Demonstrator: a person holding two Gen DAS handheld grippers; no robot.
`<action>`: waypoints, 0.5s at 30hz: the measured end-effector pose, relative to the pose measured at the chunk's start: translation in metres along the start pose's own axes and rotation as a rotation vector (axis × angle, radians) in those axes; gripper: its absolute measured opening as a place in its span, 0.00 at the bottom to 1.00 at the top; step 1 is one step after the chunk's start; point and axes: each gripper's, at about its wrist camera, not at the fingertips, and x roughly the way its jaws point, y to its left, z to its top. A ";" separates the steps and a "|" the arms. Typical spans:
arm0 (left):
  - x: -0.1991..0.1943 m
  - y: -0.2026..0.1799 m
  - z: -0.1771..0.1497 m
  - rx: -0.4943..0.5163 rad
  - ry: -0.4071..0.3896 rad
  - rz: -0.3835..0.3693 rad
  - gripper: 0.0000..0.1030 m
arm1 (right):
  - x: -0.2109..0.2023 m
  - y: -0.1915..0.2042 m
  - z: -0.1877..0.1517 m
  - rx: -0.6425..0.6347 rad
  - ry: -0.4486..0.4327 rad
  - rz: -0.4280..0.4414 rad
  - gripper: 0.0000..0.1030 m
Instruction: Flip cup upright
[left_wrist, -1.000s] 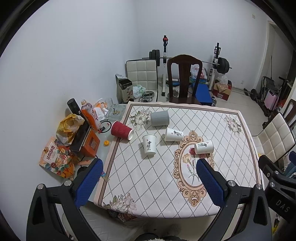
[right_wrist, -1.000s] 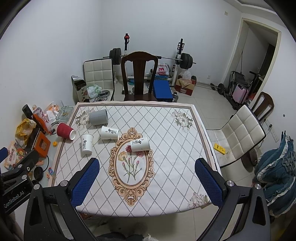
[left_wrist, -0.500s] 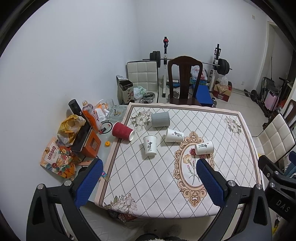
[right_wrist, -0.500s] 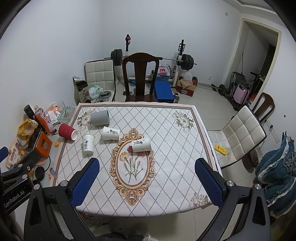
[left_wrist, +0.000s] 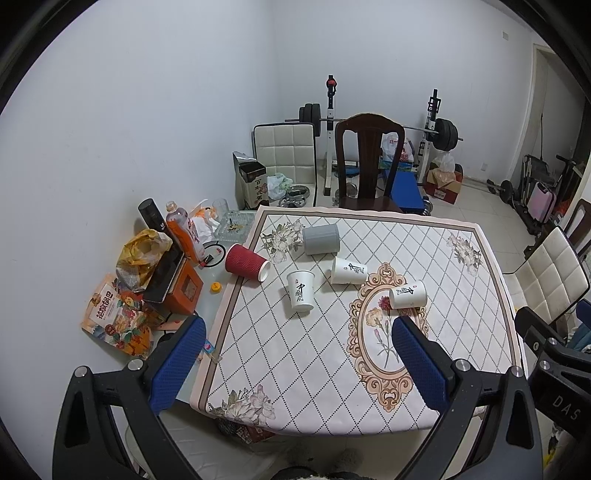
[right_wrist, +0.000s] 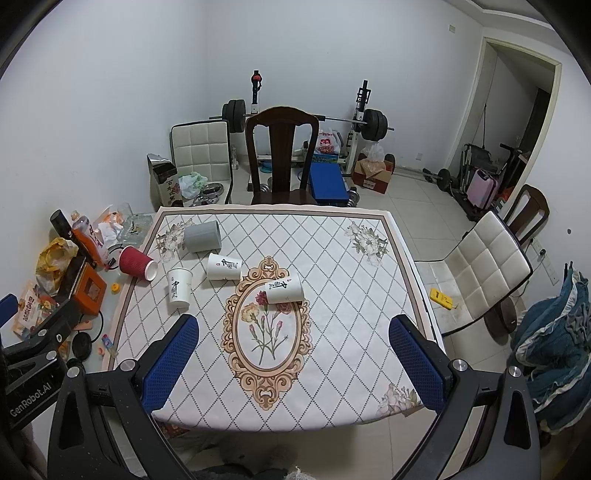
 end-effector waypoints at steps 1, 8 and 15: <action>-0.001 0.000 0.001 -0.001 0.000 -0.001 1.00 | 0.001 -0.001 -0.001 0.000 0.000 0.000 1.00; -0.001 0.001 -0.001 -0.001 -0.003 0.000 1.00 | 0.001 0.001 -0.001 -0.001 0.000 0.000 1.00; -0.001 0.001 -0.001 0.001 -0.004 -0.001 1.00 | 0.000 0.001 -0.002 0.002 0.001 0.000 1.00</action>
